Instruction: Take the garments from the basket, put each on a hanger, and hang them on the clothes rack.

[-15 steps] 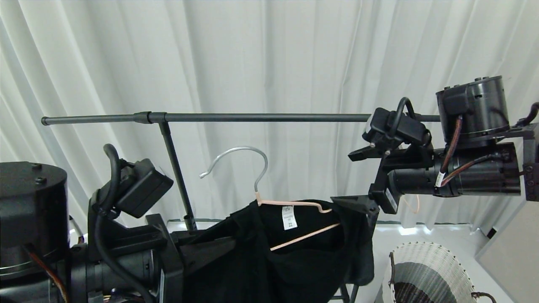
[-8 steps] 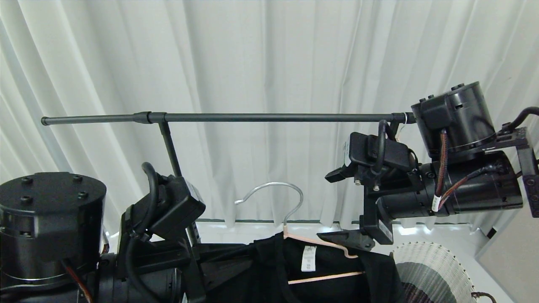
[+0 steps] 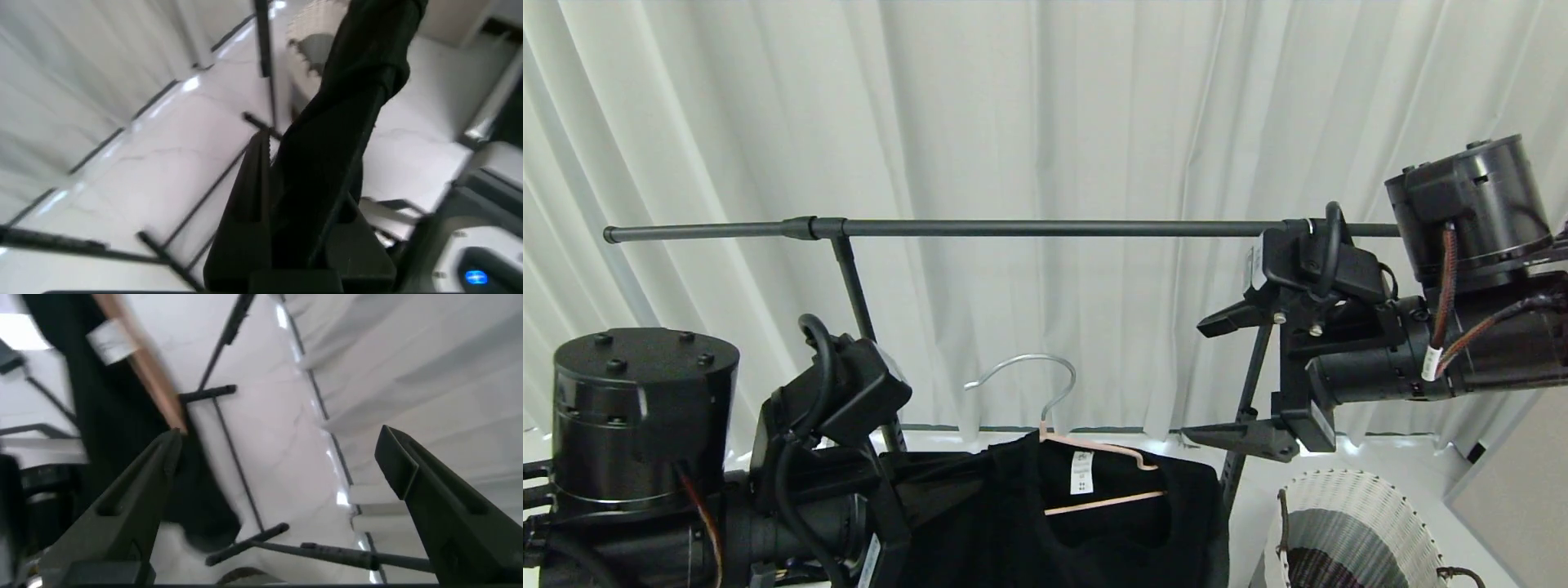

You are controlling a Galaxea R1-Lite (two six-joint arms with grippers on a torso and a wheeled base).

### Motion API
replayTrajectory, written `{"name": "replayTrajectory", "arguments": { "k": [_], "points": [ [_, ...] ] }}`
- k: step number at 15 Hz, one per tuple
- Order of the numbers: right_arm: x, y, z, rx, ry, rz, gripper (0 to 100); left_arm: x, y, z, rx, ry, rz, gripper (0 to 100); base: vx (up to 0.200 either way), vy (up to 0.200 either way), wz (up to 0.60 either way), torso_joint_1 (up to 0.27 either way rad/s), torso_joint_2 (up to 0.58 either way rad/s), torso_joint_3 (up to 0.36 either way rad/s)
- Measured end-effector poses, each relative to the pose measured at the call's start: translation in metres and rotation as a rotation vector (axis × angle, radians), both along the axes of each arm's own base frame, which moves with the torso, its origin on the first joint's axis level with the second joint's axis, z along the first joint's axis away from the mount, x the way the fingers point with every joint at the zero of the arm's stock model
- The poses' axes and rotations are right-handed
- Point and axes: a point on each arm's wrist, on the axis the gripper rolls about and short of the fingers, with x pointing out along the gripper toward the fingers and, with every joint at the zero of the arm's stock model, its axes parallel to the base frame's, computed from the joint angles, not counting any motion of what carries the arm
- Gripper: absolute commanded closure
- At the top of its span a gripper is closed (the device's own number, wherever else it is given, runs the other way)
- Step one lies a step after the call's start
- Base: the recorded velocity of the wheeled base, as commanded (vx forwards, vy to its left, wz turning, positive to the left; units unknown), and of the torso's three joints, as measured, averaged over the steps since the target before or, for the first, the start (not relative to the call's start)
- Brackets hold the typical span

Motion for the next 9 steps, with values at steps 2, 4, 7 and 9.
{"name": "replayTrajectory", "arguments": {
  "k": [2, 4, 7, 9],
  "points": [
    [-0.013, 0.004, 0.004, 0.001, 0.009, 0.053, 0, 0.003, -0.001, 0.001, -0.002, -0.001, -0.001, 100, 0.000, 0.000, 0.00, 0.000, 0.00, 0.000],
    [-0.025, 0.015, 0.002, -0.005, 0.015, 0.115, 0, 0.000, -0.004, 0.002, -0.011, -0.001, -0.036, 100, 0.000, 0.000, 0.00, 0.000, 0.00, 0.000],
    [-0.031, 0.037, -0.012, -0.045, 0.053, 0.190, 0, -0.005, -0.008, 0.004, -0.021, -0.007, -0.076, 100, 0.000, 0.000, 0.00, 0.000, 0.00, 0.000],
    [-0.030, 0.045, -0.022, -0.070, 0.080, 0.208, 0, -0.009, -0.008, 0.006, -0.028, -0.018, -0.093, 100, 0.000, 0.000, 0.00, 0.000, 0.00, 0.000]
  ]
}}
